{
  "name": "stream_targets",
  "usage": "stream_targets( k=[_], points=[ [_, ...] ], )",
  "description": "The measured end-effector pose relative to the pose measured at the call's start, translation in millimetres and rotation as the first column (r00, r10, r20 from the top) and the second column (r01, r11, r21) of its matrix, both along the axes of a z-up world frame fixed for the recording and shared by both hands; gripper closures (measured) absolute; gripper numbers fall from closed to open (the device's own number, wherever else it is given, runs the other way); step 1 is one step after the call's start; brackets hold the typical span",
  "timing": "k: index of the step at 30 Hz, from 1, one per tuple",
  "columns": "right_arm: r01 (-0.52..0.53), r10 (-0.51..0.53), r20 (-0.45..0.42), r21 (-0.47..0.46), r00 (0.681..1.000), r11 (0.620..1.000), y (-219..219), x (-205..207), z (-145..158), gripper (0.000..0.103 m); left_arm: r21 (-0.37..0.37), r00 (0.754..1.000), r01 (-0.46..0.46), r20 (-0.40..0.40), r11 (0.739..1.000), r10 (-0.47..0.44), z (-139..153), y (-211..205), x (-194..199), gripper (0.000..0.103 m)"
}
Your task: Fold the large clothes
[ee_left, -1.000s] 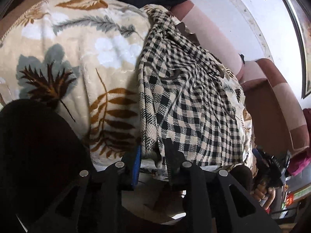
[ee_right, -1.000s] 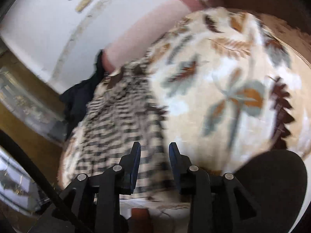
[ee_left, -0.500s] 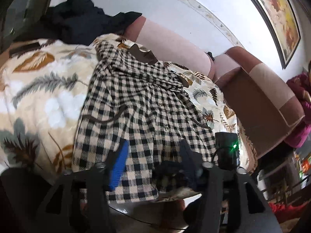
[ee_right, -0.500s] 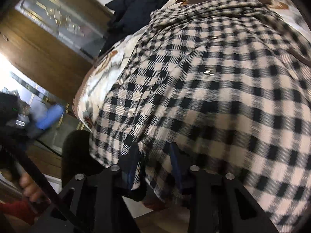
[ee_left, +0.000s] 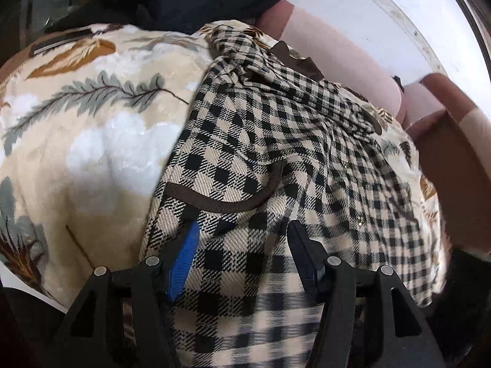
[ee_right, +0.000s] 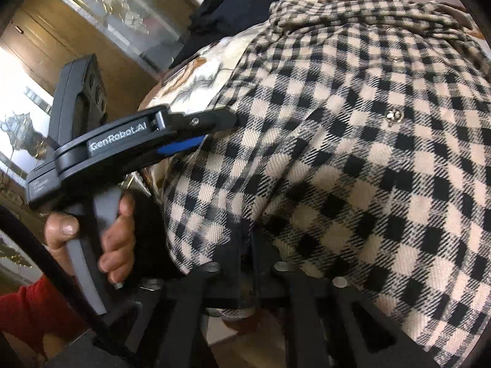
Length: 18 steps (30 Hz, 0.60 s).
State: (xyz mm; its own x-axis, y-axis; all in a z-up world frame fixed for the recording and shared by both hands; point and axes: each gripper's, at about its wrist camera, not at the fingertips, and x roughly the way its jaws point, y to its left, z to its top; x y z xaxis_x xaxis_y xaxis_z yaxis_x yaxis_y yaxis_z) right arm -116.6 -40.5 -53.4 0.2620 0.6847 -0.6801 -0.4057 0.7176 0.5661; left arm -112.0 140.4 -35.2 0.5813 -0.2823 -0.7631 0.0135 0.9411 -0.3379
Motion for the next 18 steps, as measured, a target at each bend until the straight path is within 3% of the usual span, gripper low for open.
stream_targets(
  k=[7, 12, 14, 15, 16, 18],
  points=[
    [0.068, -0.066, 0.144, -0.007, 0.987, 0.998, -49, -32, 50, 0.1, 0.029, 0.999, 0.018, 0.027, 0.999, -0.019, -3, -3, -3, 0.045],
    [0.045, -0.045, 0.009, 0.005, 0.999, 0.999, -69, -40, 22, 0.097, -0.011, 0.999, 0.041, 0.016, 0.999, -0.04, 3, -3, -8, 0.045],
    [0.004, 0.013, -0.133, 0.124, 0.991, 0.992, -70, -33, -4, 0.075, -0.04, 0.998, 0.064, 0.013, 0.997, -0.064, 7, -5, -16, 0.045],
    [0.002, 0.036, -0.189, 0.194, 0.981, 0.981, -71, -29, -15, 0.047, -0.045, 0.997, 0.079, 0.013, 0.996, -0.079, 10, -7, -22, 0.045],
    [0.02, 0.039, -0.228, 0.251, 0.973, 0.968, -70, -26, -23, 0.034, -0.042, 0.996, 0.094, 0.014, 0.995, -0.093, 13, -10, -28, 0.045],
    [0.04, 0.055, -0.283, 0.319, 0.958, 0.947, -66, -18, -37, 0.034, -0.036, 0.994, 0.109, 0.016, 0.993, -0.109, 16, -13, -38, 0.045]
  ],
)
